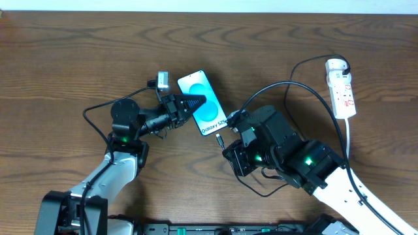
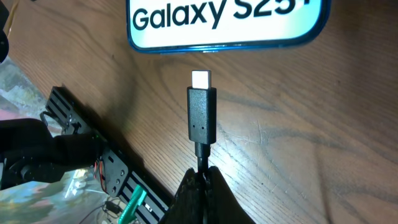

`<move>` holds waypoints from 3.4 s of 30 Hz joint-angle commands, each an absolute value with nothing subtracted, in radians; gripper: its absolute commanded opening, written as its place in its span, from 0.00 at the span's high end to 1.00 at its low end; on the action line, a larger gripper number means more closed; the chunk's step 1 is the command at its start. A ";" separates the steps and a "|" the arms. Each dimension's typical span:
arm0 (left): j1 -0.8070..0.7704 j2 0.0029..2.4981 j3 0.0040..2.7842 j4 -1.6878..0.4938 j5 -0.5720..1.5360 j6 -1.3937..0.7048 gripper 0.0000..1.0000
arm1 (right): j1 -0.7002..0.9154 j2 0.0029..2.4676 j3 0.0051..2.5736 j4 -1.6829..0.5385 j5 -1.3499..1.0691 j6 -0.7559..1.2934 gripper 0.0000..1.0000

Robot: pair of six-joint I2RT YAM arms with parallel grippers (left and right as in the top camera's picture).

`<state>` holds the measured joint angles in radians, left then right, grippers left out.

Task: Plug charger to phone and switch on socket
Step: 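Push the USB-C plug upward into the phone's port with the right gripper, then open the right gripper and release the plugged-in cable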

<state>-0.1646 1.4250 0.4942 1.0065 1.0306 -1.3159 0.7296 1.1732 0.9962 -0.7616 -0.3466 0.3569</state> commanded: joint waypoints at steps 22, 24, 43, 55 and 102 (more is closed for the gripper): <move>-0.163 1.418 0.517 1.024 1.075 -1.362 0.92 | 0.732 1.165 0.999 -0.747 -0.343 0.382 0.99; -0.163 1.418 0.517 1.024 1.079 -1.362 0.92 | 0.732 1.165 0.999 -0.743 -0.343 0.382 0.99; -0.163 1.418 0.517 1.039 1.115 -1.343 0.92 | 0.732 1.165 0.999 -0.696 -0.342 0.382 0.99; -0.163 1.418 0.517 1.039 1.161 -1.294 0.93 | 0.732 1.165 0.999 -0.644 -0.278 0.381 0.99; -0.163 1.418 0.515 1.092 1.119 -1.265 0.93 | 0.746 1.027 1.032 -0.619 -0.120 0.272 0.65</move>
<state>-0.1646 1.4250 0.5125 1.0920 1.1572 -1.2816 0.7364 1.0519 1.0050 -0.6125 -0.2211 0.2943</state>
